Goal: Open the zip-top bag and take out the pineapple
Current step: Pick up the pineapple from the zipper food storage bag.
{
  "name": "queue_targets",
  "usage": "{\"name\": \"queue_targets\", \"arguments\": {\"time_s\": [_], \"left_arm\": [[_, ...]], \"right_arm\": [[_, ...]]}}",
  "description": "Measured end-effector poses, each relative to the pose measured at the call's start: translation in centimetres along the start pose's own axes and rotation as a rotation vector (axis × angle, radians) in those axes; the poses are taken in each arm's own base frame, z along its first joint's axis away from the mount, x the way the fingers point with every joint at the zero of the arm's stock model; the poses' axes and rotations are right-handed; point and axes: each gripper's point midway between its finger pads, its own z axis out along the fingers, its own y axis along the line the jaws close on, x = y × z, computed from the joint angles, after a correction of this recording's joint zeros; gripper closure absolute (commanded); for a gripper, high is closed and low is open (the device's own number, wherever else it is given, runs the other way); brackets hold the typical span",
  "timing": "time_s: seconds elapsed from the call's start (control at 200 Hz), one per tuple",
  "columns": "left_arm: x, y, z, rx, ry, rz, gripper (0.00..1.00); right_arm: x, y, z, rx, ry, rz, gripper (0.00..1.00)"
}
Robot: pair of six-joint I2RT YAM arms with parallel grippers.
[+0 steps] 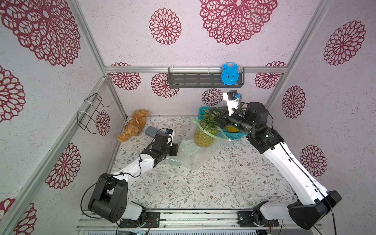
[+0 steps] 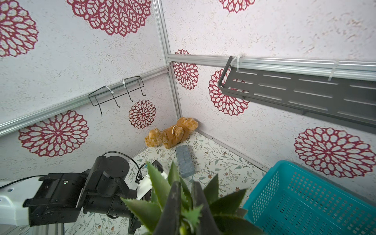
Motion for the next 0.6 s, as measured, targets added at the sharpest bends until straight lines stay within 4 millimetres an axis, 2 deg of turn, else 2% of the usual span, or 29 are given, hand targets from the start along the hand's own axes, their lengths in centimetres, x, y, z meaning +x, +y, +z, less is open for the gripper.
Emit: {"name": "queue_targets", "arguments": {"time_s": [0.285,0.6], "left_arm": [[1.0,1.1,0.9,-0.049,0.035,0.008,1.00],[1.3,1.5,1.3,-0.064,0.046,0.008,1.00]], "right_arm": [[-1.7,0.6,-0.9,-0.012,-0.048,-0.014,1.00],[-4.9,2.6,-5.0,-0.020,-0.144,-0.048,1.00]]}}
